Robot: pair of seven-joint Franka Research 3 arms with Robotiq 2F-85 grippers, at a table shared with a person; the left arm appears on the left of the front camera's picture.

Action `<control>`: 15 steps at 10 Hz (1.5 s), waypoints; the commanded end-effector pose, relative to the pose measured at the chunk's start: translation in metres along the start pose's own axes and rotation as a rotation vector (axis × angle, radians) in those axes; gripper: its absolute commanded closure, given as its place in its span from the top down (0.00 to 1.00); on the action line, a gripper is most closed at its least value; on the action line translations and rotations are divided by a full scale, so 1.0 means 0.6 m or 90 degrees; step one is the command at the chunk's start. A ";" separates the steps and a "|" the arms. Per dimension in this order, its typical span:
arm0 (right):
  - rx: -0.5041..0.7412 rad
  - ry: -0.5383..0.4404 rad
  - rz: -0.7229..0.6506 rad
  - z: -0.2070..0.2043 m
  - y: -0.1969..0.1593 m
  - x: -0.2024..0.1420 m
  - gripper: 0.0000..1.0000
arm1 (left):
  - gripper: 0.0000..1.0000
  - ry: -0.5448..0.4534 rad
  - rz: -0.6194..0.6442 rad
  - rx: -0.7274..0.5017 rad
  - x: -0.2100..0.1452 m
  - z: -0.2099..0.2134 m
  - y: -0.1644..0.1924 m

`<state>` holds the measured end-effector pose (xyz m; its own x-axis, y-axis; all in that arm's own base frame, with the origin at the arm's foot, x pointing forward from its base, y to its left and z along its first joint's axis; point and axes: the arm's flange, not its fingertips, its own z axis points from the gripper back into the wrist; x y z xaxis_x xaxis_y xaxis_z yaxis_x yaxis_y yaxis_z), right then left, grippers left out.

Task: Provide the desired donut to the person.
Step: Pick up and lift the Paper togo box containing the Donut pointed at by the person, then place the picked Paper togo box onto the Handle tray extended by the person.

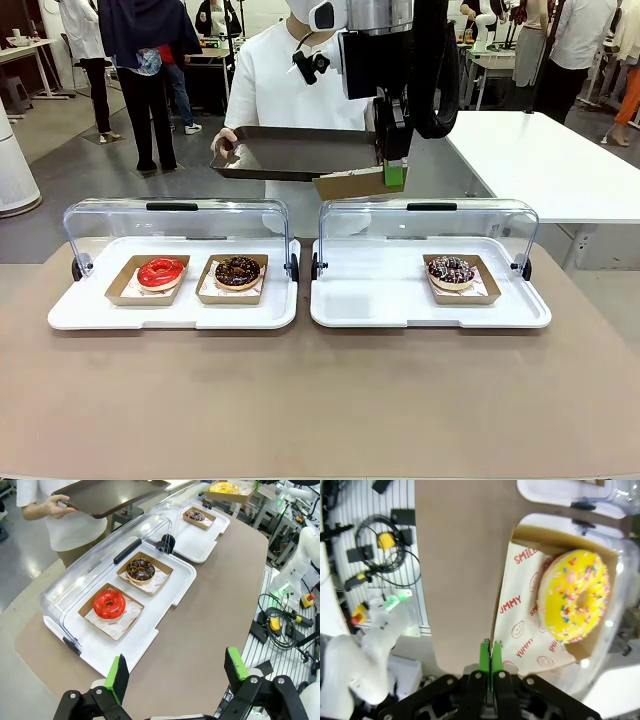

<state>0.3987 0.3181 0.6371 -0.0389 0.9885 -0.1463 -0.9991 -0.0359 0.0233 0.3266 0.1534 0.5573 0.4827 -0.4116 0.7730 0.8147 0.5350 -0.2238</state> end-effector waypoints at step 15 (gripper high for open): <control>-0.014 0.003 0.010 0.016 0.034 0.004 0.01 | 1.00 -0.013 -0.007 -0.005 0.002 0.002 0.000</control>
<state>0.3787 0.3209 0.6465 -0.0542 0.9870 -0.1514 -0.9985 -0.0543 0.0039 0.3265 0.1535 0.5574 0.4827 -0.4115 0.7730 0.8146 0.5351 -0.2238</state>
